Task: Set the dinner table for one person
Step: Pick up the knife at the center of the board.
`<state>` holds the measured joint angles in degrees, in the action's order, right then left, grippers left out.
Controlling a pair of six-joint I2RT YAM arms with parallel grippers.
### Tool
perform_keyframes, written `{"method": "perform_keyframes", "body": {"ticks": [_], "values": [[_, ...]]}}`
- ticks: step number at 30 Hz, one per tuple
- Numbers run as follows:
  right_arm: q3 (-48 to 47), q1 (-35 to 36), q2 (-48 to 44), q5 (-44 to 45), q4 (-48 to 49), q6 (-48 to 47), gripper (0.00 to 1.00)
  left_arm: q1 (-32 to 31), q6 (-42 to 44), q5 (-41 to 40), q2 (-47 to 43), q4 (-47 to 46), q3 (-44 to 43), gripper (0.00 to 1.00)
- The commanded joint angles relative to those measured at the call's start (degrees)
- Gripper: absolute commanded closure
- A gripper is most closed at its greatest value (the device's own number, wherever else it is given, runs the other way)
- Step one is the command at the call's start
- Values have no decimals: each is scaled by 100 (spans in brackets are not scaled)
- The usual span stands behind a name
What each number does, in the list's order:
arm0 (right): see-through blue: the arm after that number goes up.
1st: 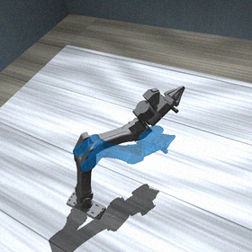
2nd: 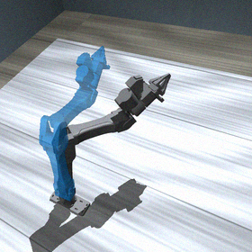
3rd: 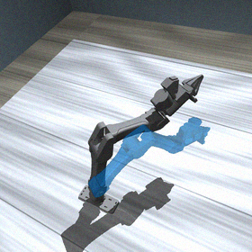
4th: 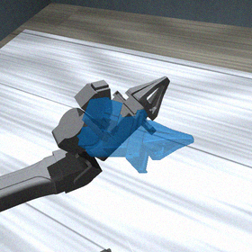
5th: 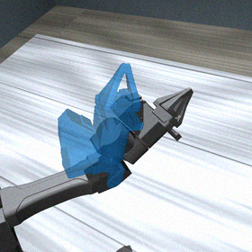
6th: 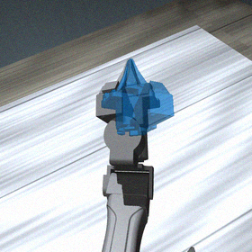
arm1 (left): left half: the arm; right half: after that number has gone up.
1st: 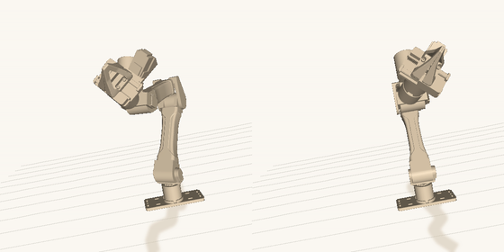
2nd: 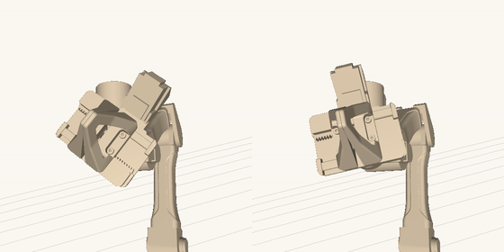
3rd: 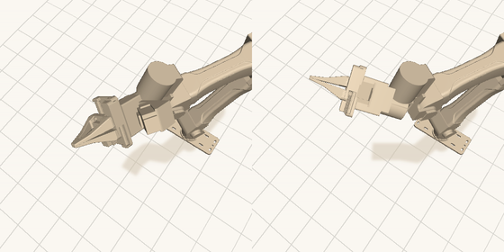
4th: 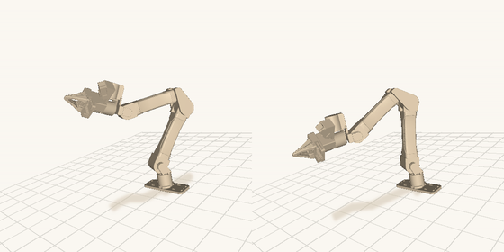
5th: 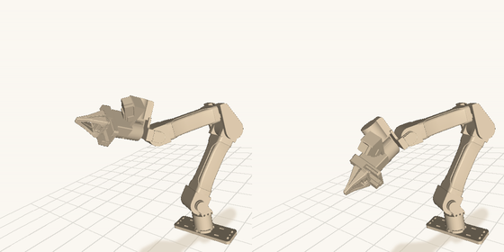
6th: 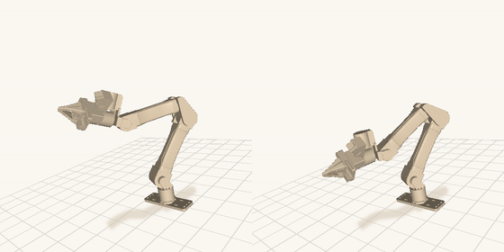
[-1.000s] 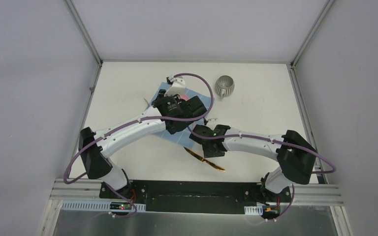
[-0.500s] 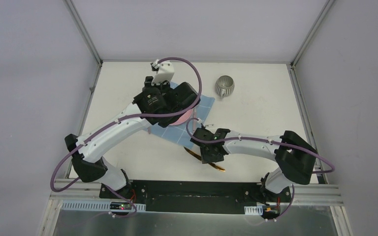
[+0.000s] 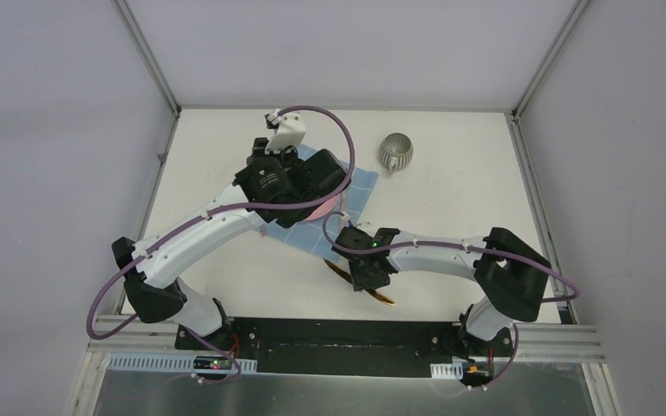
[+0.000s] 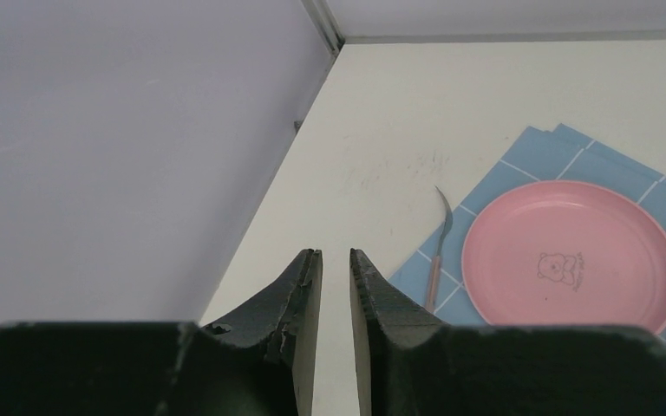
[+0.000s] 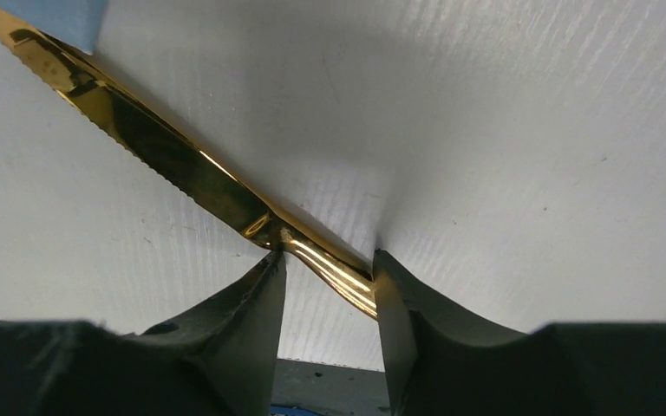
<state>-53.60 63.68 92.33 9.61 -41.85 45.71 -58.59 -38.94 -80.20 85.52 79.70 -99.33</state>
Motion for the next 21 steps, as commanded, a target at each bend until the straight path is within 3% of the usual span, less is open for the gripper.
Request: {"method": "perform_keyframes", "body": {"ticks": [1, 6, 11, 21], "values": [[65, 22, 549, -27, 570, 0, 58, -47, 14, -266, -356, 37, 96, 79], [-35, -54, 783, 3, 623, 3, 82, -47, -72, -246, -535, 37, 297, 79], [45, -105, 836, -58, 634, 32, 98, -52, -143, -192, -610, 37, 434, 79], [627, -97, -136, -88, 364, 427, 100, -49, -207, -119, -475, 28, 421, 80]]}}
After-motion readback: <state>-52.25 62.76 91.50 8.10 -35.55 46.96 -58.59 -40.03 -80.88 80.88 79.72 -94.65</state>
